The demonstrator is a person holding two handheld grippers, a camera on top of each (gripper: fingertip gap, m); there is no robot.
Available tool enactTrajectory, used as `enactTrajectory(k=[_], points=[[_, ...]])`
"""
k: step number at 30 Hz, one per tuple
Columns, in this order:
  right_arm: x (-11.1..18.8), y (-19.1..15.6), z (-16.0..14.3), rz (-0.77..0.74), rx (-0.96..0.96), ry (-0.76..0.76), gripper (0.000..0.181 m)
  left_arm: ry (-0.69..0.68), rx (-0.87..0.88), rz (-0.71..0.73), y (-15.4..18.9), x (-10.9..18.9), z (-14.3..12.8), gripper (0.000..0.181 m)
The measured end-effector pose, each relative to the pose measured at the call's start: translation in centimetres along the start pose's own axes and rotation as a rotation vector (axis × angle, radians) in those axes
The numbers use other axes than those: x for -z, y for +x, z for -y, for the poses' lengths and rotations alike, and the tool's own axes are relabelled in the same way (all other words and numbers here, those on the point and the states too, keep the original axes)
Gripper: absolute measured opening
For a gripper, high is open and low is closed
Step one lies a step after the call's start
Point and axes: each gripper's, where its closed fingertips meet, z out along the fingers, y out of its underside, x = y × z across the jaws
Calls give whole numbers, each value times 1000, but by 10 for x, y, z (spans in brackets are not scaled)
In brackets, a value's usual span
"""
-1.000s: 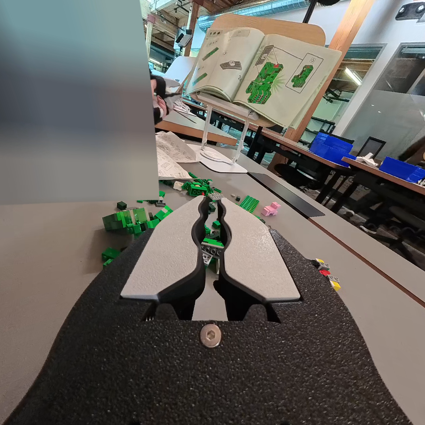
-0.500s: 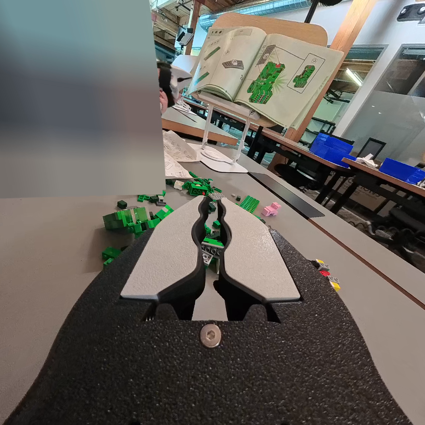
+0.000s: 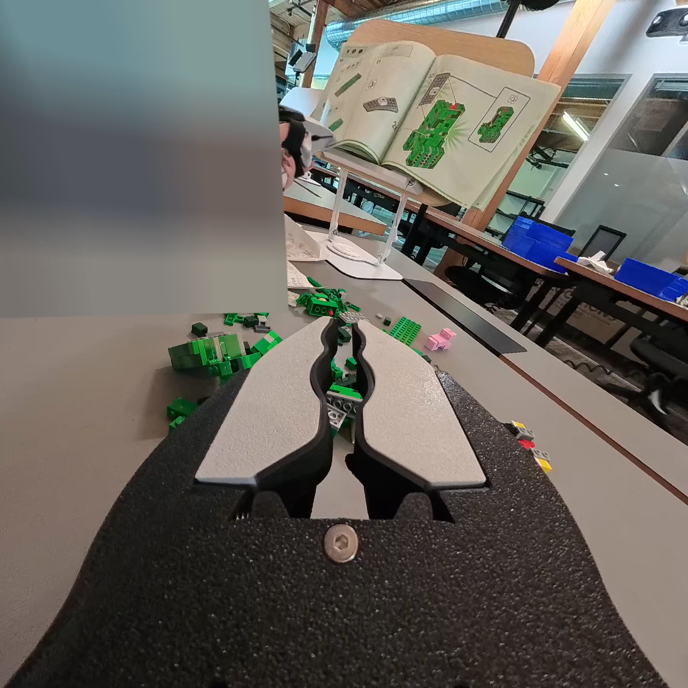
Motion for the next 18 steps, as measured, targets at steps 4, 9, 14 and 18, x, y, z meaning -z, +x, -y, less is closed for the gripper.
enactTrajectory(k=[4,9,14,18], points=[[0,0,0,-1,0,-1,7,38,-4,-17,5,-5,6,0],[0,0,-1,0,1,-2,7,-91,-87,-108,31,-11,-32,0],[0,0,0,1,3,-1,7,-265,-194,-147,40,-23,-66,0],[0,-1,0,4,3,-1,7,-350,-241,-180,51,-33,-81,0]])
